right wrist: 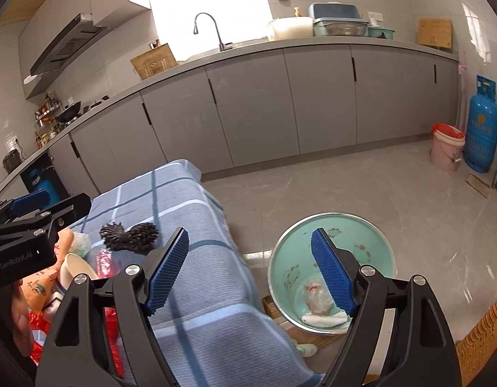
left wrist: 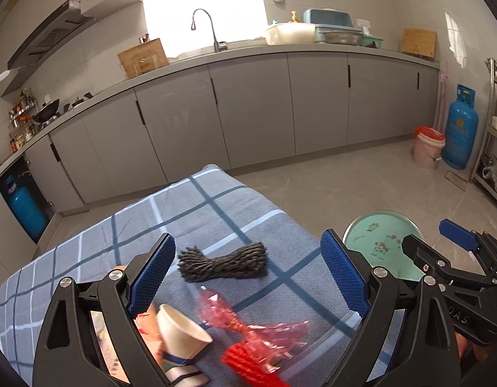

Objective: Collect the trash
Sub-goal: 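Move both grippers back over the trash on the table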

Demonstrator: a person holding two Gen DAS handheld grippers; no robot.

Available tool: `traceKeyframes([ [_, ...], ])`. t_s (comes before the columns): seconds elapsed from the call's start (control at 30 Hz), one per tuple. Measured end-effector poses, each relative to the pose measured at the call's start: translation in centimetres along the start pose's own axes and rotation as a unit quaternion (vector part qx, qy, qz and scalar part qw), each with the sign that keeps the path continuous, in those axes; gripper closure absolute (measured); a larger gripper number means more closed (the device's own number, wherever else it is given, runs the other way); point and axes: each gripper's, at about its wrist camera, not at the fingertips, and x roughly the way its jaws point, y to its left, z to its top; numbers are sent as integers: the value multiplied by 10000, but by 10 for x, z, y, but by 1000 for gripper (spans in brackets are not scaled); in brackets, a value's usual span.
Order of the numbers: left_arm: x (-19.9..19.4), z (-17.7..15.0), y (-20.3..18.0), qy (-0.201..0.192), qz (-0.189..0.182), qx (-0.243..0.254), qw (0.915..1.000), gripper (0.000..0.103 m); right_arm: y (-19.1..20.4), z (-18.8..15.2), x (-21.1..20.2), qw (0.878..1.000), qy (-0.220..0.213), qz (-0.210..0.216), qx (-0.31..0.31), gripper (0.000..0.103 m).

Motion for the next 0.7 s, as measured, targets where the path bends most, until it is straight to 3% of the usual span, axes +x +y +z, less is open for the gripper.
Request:
traceKeyframes([
  [0.37, -31, -16, 50, -129, 331, -280, 9990, 13, 47, -9, -14, 9991, 33, 277, -314, 25],
  [0.7, -49, -62, 119, 140, 1027, -435, 9937, 11, 91, -32, -20, 9958, 185, 629, -645, 24],
])
